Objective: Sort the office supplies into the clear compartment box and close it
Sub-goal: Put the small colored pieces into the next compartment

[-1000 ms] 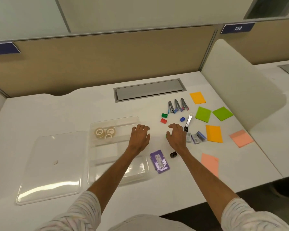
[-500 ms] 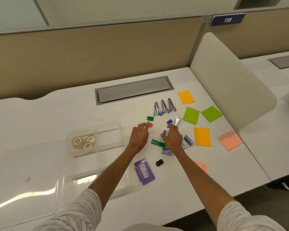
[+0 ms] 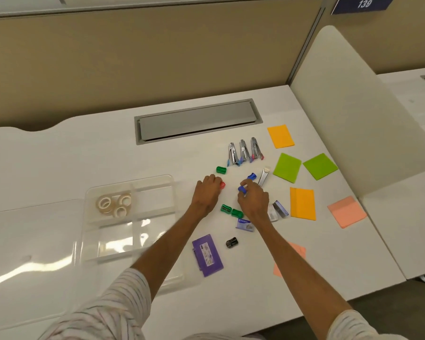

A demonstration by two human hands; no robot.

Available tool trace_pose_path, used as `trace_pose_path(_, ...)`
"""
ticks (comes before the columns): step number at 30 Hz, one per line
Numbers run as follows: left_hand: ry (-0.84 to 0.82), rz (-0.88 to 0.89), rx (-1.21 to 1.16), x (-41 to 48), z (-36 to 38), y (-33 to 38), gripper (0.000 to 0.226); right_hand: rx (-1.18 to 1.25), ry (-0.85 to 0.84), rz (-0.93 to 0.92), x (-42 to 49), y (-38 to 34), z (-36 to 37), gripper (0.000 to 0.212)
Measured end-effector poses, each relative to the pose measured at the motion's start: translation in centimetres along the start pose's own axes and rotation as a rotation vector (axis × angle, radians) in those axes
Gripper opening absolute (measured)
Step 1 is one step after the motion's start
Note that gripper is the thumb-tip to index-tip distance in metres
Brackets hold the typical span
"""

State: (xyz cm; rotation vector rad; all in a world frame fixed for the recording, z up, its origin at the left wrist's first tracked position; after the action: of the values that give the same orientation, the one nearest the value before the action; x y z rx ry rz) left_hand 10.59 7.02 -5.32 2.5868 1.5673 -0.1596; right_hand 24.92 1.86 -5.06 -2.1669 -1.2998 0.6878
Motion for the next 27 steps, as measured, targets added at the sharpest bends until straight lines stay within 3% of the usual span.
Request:
trace_pose_path(7,0.046,-0.08,-0.002,-1.2,-1.3,-1.7,0.046,0.094,0.025,-0.078,-0.7,-2.4,0.6,0.025)
trace_pose_path(19,0.121,-0.238,-0.08,-6.3,-6.7,-8.4,0.032,0.236,-0.085,-0.252,-2.6,-11.0,2.6,0.024)
trace_pose_path(27,0.132,-0.28,0.052,-11.5,-7.6,-15.2,0.032,0.3,-0.159,-0.346,-5.4,-17.8,6.7,0.02)
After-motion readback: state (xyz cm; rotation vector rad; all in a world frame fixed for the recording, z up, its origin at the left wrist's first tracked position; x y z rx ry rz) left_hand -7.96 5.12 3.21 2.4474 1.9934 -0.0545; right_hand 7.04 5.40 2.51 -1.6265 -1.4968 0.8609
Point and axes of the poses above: each hand's wrist, its own x-axis towards the middle knuckle, its own z-axis out of the palm, y = z × x, the point moved 6 cm from there along x, towards the middle knuckle, and after that the axes turned 13 degrees about x, right-handed, at the moved point
